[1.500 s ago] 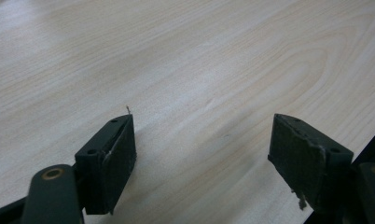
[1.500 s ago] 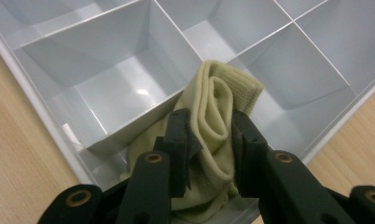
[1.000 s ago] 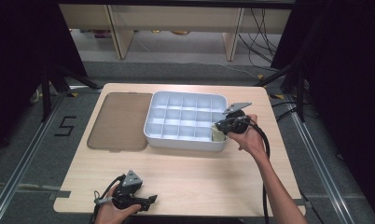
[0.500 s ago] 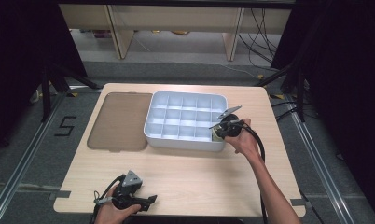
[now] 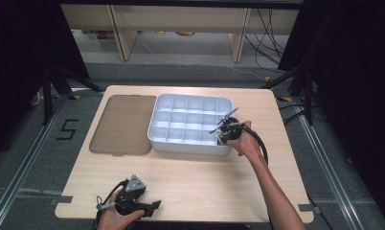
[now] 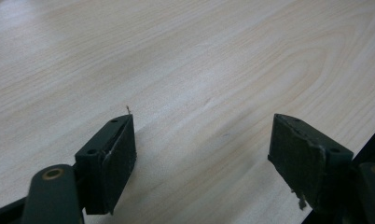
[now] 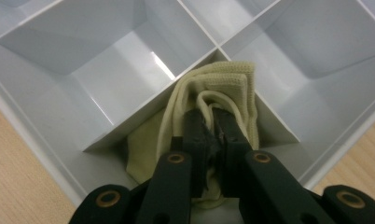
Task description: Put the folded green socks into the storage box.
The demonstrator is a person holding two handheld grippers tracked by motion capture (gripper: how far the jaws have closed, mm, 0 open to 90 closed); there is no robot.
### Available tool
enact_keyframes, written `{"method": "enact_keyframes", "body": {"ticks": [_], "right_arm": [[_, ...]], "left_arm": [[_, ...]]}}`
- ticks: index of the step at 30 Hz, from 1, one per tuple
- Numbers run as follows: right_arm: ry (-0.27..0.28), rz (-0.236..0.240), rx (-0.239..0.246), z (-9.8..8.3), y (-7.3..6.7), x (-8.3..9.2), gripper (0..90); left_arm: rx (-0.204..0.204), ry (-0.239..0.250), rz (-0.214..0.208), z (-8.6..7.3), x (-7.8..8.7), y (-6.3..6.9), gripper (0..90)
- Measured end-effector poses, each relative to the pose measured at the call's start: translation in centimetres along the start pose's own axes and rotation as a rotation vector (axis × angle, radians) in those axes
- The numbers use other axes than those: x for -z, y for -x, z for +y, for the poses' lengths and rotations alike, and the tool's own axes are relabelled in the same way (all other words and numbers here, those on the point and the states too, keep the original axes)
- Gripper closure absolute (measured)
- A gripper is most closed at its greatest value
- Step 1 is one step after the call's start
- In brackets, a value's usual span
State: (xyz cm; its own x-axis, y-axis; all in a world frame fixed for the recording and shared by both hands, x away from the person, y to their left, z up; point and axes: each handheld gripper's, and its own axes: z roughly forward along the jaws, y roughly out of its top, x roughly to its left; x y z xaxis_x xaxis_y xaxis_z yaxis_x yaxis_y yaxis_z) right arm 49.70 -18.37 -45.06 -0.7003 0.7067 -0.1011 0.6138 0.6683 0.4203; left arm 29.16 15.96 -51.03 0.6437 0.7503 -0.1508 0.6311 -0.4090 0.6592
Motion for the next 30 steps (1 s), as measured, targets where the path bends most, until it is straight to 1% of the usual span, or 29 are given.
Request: {"method": "enact_keyframes", "body": {"ticks": [1, 2, 3, 4, 5, 6, 7, 8, 10, 11, 12, 13, 14, 15, 16, 17, 18, 19, 21, 22, 23, 24, 25, 26, 27, 28, 29, 30], "right_arm": [[0.0, 0.0, 0.0, 0.0, 0.0, 0.0, 84.5], [-0.01, 0.002, -0.013, 0.0, 0.0, -0.1, 84.5], [0.0, 0.011, 0.003, 0.0, 0.3, -0.1, 84.3], [0.0, 0.011, 0.003, 0.0, 0.3, -0.1, 84.3], [-0.004, 0.015, -0.018, 0.0, 0.1, 0.1, 83.9], [0.006, 0.019, -0.022, 0.0, 0.1, 0.4, 83.5], [0.023, 0.024, -0.03, -0.1, 0.1, 0.6, 82.9], [0.034, 0.034, -0.042, -0.1, 0.1, 1.1, 82.2], [0.072, 0.037, -0.048, -0.1, 0.2, 1.9, 81.3], [0.093, 0.034, -0.046, -0.2, 0.3, 2.3, 80.7], [0.1, 0.028, -0.058, -0.1, 0.3, 2.7, 80.4], [0.111, 0.016, -0.052, -0.1, 0.5, 3.0, 80.1], [0.113, 0.002, -0.066, -0.1, 0.5, 3.3, 79.5], [0.127, 0.011, -0.048, -0.1, 0.6, 3.5, 78.9], [0.147, 0.008, -0.049, -0.1, 0.8, 3.7, 78.0], [0.16, 0.009, -0.061, -0.1, 0.8, 3.9, 77.7], [0.181, 0.007, -0.061, -0.3, 1.0, 4.4, 76.3], [0.181, 0.007, -0.061, -0.3, 1.0, 4.4, 76.3], [0.238, -0.01, -0.063, -0.7, 1.2, 5.0, 73.5], [0.261, 0.002, -0.075, -0.9, 1.2, 5.3, 71.3], [0.267, 0.006, -0.082, -1.1, 1.3, 5.8, 69.7], [0.353, 0.005, -0.092, -1.5, 1.3, 6.1, 65.8], [0.353, 0.005, -0.092, -1.5, 1.3, 6.1, 65.8], [0.354, 0.02, -0.099, -1.8, 1.3, 6.5, 62.7], [0.368, 0.029, -0.101, -2.1, 1.3, 6.7, 59.7], [0.395, 0.045, -0.117, -2.7, 0.9, 6.9, 55.4], [0.395, 0.045, -0.117, -2.7, 0.9, 6.9, 55.4], [0.42, 0.046, -0.113, -3.0, 0.8, 6.9, 52.5]], "left_arm": [[0.0, 0.0, 0.0, 0.0, 0.0, 0.0, 22.6], [0.0, 0.003, 0.001, 0.0, 0.0, 0.0, 22.6], [0.002, -0.001, 0.001, 0.0, 0.0, 0.0, 22.6], [0.001, -0.01, 0.014, 0.1, 0.0, 0.0, 22.6], [0.003, 0.002, 0.017, 0.0, 0.0, 0.0, 22.6], [0.009, 0.01, 0.006, 0.0, 0.0, 0.1, 22.6], [-0.003, -0.002, 0.002, 0.0, 0.1, 0.0, 22.6], [0.004, 0.004, 0.003, 0.0, 0.0, 0.0, 22.6], [0.002, 0.001, 0.002, 0.0, 0.0, 0.0, 22.6], [0.019, -0.003, -0.001, 0.1, 0.0, 0.1, 22.6], [0.018, -0.005, 0.0, 0.1, 0.0, 0.1, 22.6], [0.006, 0.004, 0.002, 0.1, -0.1, 0.1, 22.6], [0.003, 0.006, 0.004, 0.1, -0.1, 0.1, 22.6], [0.004, -0.002, 0.003, 0.1, 0.0, 0.0, 22.6], [0.019, 0.005, -0.002, 0.0, -0.1, 0.1, 22.6], [0.022, 0.009, 0.002, 0.0, -0.1, 0.1, 22.6], [0.008, 0.005, 0.013, 0.0, -0.1, 0.0, 22.6], [0.008, 0.005, 0.013, 0.0, -0.1, 0.0, 22.6], [0.011, 0.01, 0.015, 0.0, -0.1, -0.1, 22.6], [0.009, 0.007, 0.007, 0.1, 0.0, -0.1, 22.6], [0.002, 0.002, 0.004, 0.1, 0.1, -0.1, 22.6], [0.006, 0.01, 0.006, 0.1, 0.0, -0.1, 22.6], [0.005, 0.01, 0.006, 0.1, 0.0, -0.1, 22.6], [0.003, 0.01, 0.006, 0.1, 0.0, -0.2, 22.6], [0.007, 0.012, 0.006, 0.1, 0.0, -0.2, 22.6], [0.009, 0.001, 0.007, 0.2, 0.1, -0.2, 22.6], [0.009, 0.001, 0.007, 0.2, 0.1, -0.2, 22.6], [0.01, 0.002, 0.007, 0.2, 0.1, -0.2, 22.6]]}}
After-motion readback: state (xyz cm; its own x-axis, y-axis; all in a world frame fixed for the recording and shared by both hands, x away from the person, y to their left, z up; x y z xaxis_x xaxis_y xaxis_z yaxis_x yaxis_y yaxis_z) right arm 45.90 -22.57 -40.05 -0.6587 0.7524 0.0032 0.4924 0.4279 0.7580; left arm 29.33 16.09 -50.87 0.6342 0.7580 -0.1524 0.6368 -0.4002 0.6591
